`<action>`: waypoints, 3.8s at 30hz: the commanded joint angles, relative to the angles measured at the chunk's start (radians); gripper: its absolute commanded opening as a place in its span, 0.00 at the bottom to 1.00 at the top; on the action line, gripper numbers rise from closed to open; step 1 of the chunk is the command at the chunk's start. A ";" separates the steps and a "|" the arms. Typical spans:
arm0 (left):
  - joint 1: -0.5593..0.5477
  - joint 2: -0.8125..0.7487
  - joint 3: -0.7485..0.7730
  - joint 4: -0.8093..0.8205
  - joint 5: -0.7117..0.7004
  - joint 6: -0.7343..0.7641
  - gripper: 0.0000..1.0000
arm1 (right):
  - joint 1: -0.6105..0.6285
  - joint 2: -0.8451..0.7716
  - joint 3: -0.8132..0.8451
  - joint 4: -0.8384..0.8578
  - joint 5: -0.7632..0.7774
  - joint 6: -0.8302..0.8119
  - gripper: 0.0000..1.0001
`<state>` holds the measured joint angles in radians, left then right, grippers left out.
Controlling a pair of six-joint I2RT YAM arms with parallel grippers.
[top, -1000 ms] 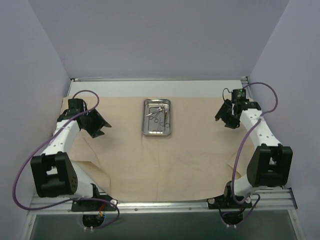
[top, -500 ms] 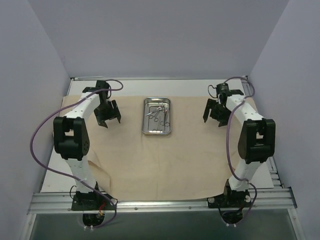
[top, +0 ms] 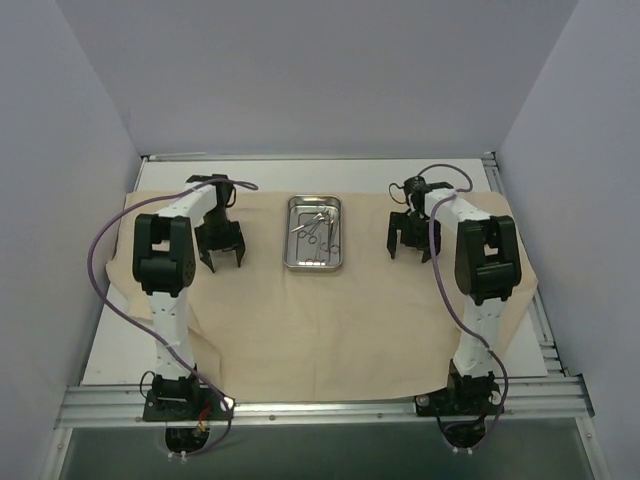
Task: Open and lay out the surgical kit
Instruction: Open the surgical kit at the center of the board.
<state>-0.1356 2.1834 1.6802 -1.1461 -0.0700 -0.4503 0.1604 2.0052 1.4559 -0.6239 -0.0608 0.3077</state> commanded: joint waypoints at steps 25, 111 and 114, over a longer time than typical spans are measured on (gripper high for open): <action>0.062 0.604 0.981 -0.188 0.131 0.058 0.77 | -0.042 0.432 0.393 -0.057 0.026 0.038 0.84; 0.458 -0.530 -0.576 0.362 0.193 -0.291 0.60 | -0.042 -0.128 0.236 -0.053 -0.166 0.021 0.91; 0.467 -0.516 -0.562 0.338 0.188 -0.268 0.28 | -0.036 -0.126 0.235 -0.053 -0.171 0.021 0.91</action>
<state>0.3138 1.6657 1.0683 -0.8223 0.1345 -0.7448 0.1188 1.9350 1.6688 -0.6544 -0.2173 0.3359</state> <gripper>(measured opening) 0.329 0.904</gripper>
